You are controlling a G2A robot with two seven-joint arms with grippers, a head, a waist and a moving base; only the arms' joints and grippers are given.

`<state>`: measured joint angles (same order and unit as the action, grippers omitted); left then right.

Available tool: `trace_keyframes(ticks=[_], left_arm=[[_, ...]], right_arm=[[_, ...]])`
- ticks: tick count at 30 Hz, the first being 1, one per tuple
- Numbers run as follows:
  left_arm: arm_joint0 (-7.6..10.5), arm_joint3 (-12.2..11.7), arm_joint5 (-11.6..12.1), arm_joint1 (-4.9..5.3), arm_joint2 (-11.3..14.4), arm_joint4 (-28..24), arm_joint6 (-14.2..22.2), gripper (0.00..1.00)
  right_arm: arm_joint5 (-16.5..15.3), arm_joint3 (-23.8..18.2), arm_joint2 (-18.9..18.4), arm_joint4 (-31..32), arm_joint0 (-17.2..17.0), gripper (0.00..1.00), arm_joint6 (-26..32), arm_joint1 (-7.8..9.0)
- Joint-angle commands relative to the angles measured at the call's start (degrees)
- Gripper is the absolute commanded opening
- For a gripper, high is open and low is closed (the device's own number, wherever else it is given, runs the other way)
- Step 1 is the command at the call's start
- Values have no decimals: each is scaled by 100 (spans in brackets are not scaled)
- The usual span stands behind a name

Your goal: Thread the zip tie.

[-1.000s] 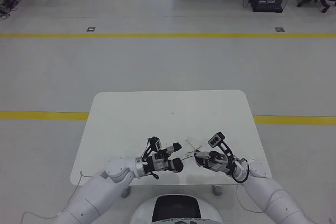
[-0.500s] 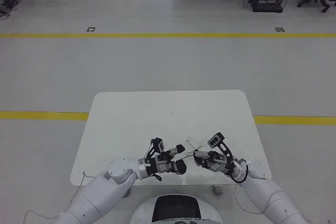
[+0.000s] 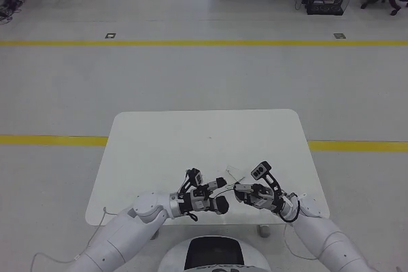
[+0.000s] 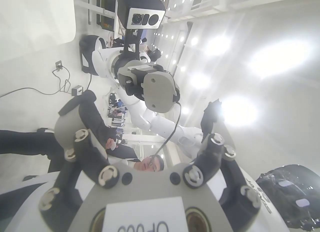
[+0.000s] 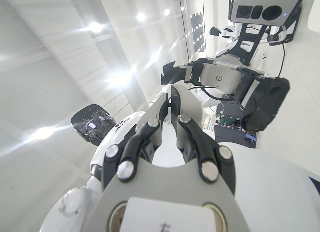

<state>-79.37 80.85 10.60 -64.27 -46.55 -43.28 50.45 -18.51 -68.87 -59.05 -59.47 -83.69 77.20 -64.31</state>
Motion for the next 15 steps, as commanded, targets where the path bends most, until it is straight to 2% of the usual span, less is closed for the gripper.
trace_keyframes(ticks=[1,15], left_arm=[[10,7,2,-4,21,4,5,100],[47,-26,39,-15,96,-74,125,100]], right_arm=[[8,1,-5,7,0,0,9,-8],[3,42,-26,59,17,0,52,-71]])
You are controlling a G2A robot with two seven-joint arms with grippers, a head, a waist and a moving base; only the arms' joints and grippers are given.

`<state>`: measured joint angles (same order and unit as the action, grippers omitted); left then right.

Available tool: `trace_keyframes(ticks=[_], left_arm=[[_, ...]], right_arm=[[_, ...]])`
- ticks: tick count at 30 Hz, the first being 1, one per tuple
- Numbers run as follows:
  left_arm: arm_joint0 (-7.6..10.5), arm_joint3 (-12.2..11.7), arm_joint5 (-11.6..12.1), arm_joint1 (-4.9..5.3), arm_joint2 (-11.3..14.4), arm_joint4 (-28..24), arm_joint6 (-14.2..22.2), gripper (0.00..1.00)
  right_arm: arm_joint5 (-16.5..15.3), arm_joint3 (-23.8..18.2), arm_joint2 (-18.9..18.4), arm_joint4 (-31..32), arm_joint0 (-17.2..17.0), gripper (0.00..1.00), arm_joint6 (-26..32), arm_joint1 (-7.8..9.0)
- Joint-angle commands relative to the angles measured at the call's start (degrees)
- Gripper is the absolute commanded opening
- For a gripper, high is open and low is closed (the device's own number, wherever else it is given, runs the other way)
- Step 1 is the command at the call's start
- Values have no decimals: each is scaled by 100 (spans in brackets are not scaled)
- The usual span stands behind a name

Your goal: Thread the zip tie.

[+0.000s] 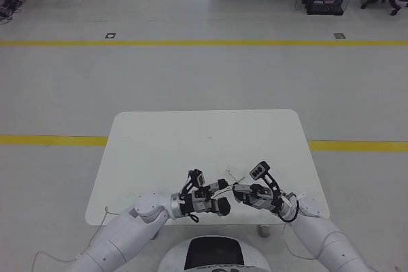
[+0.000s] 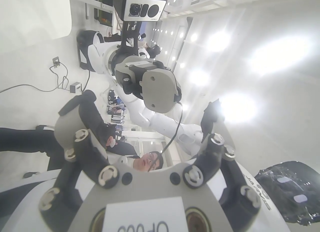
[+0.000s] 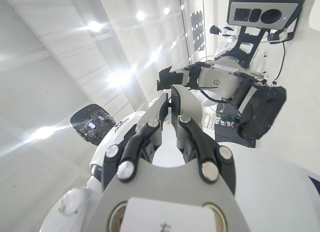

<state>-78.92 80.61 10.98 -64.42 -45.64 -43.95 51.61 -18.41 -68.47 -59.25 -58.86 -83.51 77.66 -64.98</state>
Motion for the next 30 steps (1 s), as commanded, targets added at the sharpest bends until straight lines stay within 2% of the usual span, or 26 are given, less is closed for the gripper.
trace_keyframes(ticks=[1,30], left_arm=[[4,-2,2,-1,9,-13,17,100],[77,-39,-11,-5,94,-118,150,100]], right_arm=[[-15,3,-13,-6,-4,0,9,-7],[9,-29,-141,94,-35,0,62,-88]])
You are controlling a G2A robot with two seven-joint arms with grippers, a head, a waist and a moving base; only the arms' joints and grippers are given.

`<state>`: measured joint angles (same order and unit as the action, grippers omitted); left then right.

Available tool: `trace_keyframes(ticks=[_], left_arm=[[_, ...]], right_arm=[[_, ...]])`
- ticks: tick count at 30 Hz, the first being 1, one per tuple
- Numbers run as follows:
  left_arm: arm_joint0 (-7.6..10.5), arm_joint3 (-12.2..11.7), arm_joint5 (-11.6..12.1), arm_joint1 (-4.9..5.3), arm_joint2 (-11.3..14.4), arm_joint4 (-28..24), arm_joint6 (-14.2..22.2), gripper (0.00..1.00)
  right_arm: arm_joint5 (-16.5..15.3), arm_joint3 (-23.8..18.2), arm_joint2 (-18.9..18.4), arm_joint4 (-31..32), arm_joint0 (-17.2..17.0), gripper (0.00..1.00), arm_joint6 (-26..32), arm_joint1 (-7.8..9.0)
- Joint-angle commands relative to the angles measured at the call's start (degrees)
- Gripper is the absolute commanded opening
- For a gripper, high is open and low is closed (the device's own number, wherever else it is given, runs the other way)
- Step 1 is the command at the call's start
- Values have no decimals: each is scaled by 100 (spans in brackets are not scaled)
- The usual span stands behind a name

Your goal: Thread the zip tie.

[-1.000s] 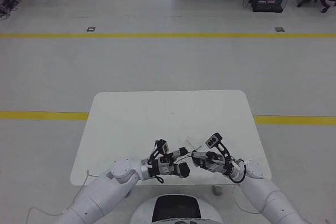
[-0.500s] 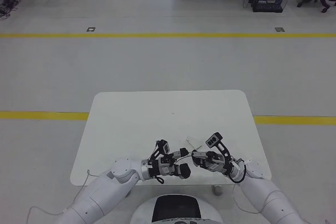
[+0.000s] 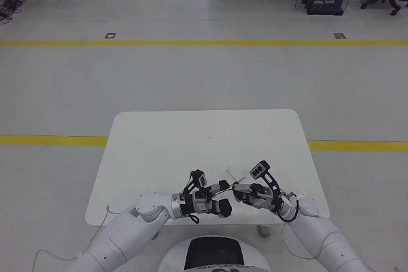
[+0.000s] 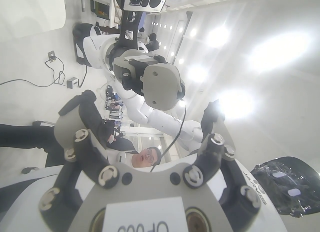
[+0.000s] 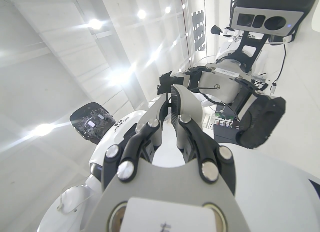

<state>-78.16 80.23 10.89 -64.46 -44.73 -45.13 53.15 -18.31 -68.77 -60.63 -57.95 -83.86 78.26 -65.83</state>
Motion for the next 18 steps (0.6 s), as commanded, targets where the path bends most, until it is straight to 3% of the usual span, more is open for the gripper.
trace_keyframes(ticks=[1,18], left_arm=[[4,-2,-3,0,4,-1,-4,100],[17,-32,13,-1,28,-56,-9,100]], right_arm=[[1,1,-6,5,0,0,5,-5],[-13,2,-84,16,-38,0,45,-44]])
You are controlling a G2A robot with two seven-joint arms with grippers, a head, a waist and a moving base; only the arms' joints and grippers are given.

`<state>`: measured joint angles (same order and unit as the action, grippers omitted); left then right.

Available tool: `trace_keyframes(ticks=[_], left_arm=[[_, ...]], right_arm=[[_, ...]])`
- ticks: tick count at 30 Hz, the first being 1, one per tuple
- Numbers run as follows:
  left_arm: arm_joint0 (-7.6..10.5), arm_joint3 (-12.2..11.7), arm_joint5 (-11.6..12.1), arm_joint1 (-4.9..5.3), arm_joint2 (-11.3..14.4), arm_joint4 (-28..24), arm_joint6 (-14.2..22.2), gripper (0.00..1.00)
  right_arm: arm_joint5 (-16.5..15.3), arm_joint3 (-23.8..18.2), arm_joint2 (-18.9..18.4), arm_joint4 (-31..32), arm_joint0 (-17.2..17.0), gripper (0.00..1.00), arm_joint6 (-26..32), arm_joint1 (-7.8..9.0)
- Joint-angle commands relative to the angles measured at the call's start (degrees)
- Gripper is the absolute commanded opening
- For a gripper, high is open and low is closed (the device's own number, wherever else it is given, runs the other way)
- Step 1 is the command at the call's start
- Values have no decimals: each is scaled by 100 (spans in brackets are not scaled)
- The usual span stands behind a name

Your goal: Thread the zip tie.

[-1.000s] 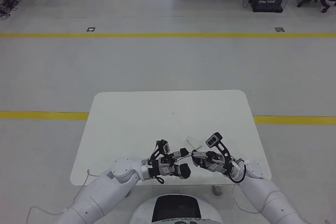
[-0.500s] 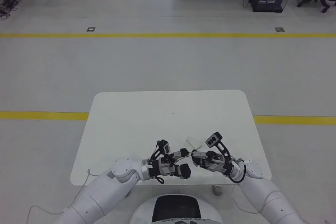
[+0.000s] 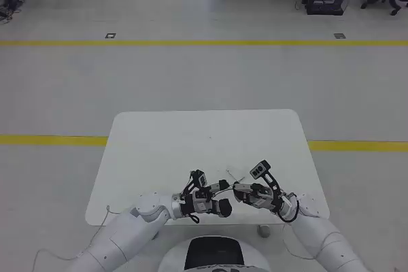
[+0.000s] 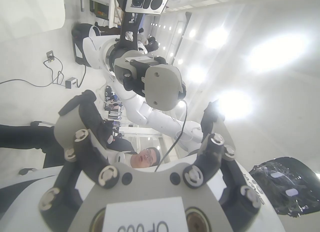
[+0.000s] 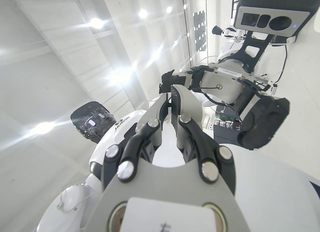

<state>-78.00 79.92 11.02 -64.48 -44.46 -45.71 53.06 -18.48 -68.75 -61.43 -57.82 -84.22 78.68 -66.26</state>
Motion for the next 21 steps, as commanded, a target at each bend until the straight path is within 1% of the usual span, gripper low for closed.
trace_keyframes(ticks=[1,18,19,20,21], left_arm=[[-1,1,1,1,1,-1,0,100],[-8,-10,8,7,10,-46,5,100],[-7,-13,10,7,9,-48,3,95],[-6,-18,12,8,8,-48,1,93],[-5,-20,13,8,7,-50,0,87]], right_arm=[[7,0,-6,4,-3,0,4,-4],[68,90,-29,183,4,0,-58,-35],[68,92,-39,215,2,0,-74,-33],[71,87,-45,227,-2,0,-81,-33],[73,84,-54,235,-6,0,-83,-32]])
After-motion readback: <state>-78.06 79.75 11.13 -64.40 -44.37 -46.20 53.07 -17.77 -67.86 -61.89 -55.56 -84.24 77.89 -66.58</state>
